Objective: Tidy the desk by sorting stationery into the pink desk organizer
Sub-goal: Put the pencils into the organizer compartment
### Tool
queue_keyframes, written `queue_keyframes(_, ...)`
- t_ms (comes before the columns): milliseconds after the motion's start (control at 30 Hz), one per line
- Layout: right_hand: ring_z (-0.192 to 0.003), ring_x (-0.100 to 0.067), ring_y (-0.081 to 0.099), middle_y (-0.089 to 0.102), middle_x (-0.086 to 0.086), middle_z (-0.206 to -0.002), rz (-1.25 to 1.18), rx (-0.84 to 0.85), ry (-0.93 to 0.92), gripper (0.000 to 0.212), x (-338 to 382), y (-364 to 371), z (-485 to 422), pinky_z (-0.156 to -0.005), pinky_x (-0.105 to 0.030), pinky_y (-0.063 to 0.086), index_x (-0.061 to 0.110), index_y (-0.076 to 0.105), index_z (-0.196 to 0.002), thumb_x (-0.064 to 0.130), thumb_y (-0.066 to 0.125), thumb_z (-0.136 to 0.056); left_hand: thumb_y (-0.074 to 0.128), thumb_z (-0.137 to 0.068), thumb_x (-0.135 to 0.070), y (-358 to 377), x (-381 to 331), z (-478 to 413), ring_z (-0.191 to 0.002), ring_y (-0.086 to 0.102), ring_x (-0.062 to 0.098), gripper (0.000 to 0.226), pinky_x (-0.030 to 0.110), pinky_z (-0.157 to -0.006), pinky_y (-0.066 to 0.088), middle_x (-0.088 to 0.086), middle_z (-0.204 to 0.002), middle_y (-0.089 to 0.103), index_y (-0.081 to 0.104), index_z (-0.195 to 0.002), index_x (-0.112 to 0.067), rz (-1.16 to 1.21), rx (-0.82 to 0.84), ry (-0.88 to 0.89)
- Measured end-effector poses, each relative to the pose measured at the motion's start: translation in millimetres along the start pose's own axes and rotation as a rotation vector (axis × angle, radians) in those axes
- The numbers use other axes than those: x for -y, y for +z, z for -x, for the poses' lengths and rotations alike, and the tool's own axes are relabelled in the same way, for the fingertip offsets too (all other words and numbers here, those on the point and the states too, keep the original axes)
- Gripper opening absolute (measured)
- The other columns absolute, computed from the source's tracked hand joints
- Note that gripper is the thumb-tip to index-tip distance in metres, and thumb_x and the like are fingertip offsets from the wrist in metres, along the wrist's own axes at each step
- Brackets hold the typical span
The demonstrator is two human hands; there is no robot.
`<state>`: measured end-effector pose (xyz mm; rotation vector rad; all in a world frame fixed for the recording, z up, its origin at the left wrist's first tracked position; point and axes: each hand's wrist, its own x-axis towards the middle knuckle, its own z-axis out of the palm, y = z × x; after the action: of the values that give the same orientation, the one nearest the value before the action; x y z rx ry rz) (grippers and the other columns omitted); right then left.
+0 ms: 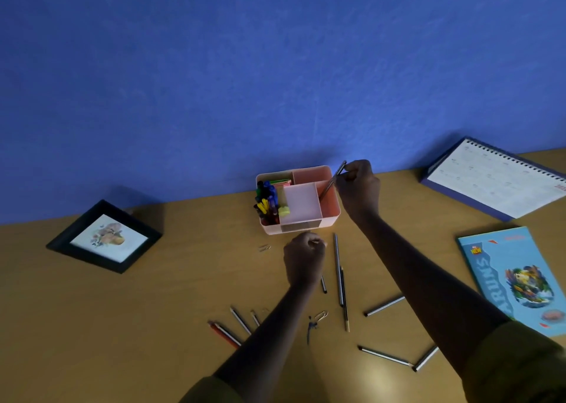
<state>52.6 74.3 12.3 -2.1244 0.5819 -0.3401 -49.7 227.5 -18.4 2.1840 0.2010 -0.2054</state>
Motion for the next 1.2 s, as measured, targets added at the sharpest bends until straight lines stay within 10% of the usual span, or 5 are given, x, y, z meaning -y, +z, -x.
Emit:
queue_keyframes(100, -0.068, -0.008, 0.068, 0.070, 0.009, -0.077, -0.006, 0.010, 0.012, 0.027, -3, -1, 2, -0.055, -0.036, 0.055, 0.011, 0.060, -0.112, 0.009, 0.075, -0.090, 0.074, -0.099, -0.023, 14, 2, 1, -0.086, 0.077, 0.008, 0.015, 0.031, -0.081, 0.067, -0.002, -0.102, 0.082, 0.079, -0.110, -0.014, -0.056, 0.051, -0.030)
queue_keyframes(333, -0.072, -0.004, 0.070, 0.071, 0.012, -0.081, -0.010, -0.002, 0.049, 0.028, -15, -36, 14, -0.059, -0.023, 0.054, 0.017, 0.068, -0.105, 0.020, 0.086, -0.084, 0.074, -0.099, -0.036, 43, -1, -11, -0.093, 0.075, 0.012, 0.025, 0.034, -0.087, 0.064, -0.002, -0.104, 0.079, 0.076, -0.114, -0.017, -0.185, 0.099, -0.037)
queue_keyframes(667, -0.075, -0.009, 0.075, 0.075, 0.004, -0.086, 0.016, 0.097, 0.137, 0.016, -56, -90, 80, -0.068, -0.039, 0.067, 0.019, 0.069, -0.106, 0.022, 0.080, -0.094, 0.066, -0.105, -0.031, 63, -13, -18, -0.101, 0.074, 0.019, 0.025, 0.038, -0.088, 0.064, 0.006, -0.110, 0.077, 0.071, -0.120, -0.012, -0.329, 0.113, -0.087)
queue_keyframes(933, -0.070, -0.010, 0.075, 0.076, 0.007, -0.078, 0.013, 0.125, 0.226, 0.010, -82, -100, 117, -0.067, -0.043, 0.067, 0.026, 0.072, -0.099, 0.024, 0.080, -0.095, 0.070, -0.093, -0.018, 60, -22, -18, -0.085, 0.072, 0.023, 0.013, 0.033, -0.067, 0.054, 0.011, -0.092, 0.073, 0.070, -0.098, -0.006, -0.217, 0.116, -0.156)
queue_keyframes(1200, -0.077, -0.010, 0.077, 0.079, 0.009, -0.085, -0.065, 0.258, 0.138, 0.009, -51, -86, 104, -0.076, -0.047, 0.067, 0.037, 0.076, -0.102, 0.029, 0.075, -0.100, 0.074, -0.101, -0.031, 28, -48, -2, -0.080, 0.070, 0.013, 0.025, 0.025, -0.065, 0.053, 0.002, -0.093, 0.076, 0.075, -0.106, -0.007, -0.019, 0.126, 0.199)
